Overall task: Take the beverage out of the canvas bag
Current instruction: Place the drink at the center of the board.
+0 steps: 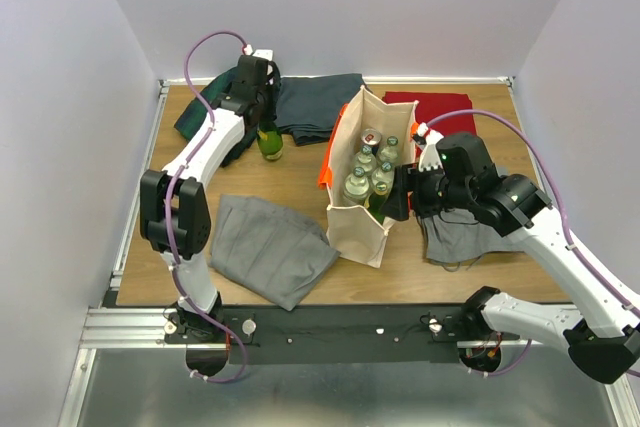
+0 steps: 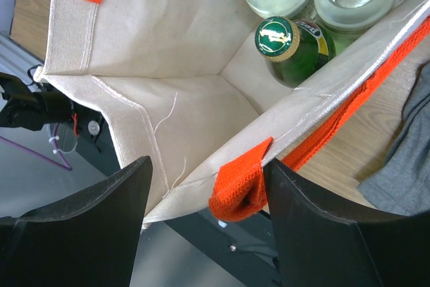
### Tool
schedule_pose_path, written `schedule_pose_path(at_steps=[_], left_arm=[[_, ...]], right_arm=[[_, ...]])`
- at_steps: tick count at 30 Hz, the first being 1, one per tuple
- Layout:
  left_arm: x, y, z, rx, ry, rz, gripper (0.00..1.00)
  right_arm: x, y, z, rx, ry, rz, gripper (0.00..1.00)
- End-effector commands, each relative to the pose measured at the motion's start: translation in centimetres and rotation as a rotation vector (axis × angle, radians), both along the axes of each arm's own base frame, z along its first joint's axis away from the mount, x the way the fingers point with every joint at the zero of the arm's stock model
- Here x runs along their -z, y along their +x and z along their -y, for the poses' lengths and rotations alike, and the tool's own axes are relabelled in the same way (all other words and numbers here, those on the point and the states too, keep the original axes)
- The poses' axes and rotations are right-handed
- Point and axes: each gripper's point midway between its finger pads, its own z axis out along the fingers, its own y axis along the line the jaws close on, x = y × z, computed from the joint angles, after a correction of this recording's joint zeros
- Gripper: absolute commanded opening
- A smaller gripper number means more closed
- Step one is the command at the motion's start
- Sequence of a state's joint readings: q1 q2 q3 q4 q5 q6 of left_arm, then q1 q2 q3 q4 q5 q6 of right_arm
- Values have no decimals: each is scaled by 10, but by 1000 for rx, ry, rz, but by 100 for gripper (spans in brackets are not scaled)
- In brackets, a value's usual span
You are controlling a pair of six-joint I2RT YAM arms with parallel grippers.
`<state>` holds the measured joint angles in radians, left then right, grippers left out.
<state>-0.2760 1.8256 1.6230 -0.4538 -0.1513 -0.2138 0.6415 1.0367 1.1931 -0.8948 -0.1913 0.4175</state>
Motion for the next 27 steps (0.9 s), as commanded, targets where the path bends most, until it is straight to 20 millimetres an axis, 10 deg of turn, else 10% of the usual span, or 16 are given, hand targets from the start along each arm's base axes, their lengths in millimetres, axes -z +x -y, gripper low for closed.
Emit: schedule_pose_path(at_steps=[1,12,15,27], left_arm=[[-54,27,16,28,-95,175,0],[-42,29,15,37,-66,142,0],[-40,28,13,36,-57,136,25],[-30,21,7,55,6,81,49]], right_arm=[[-8,1,2,3,-6,29,76],[-8,3,0,0,-8,23,76],[-8,5,-1,2,-9,21,76],[-8,7,-5,-12,-1,24,76]])
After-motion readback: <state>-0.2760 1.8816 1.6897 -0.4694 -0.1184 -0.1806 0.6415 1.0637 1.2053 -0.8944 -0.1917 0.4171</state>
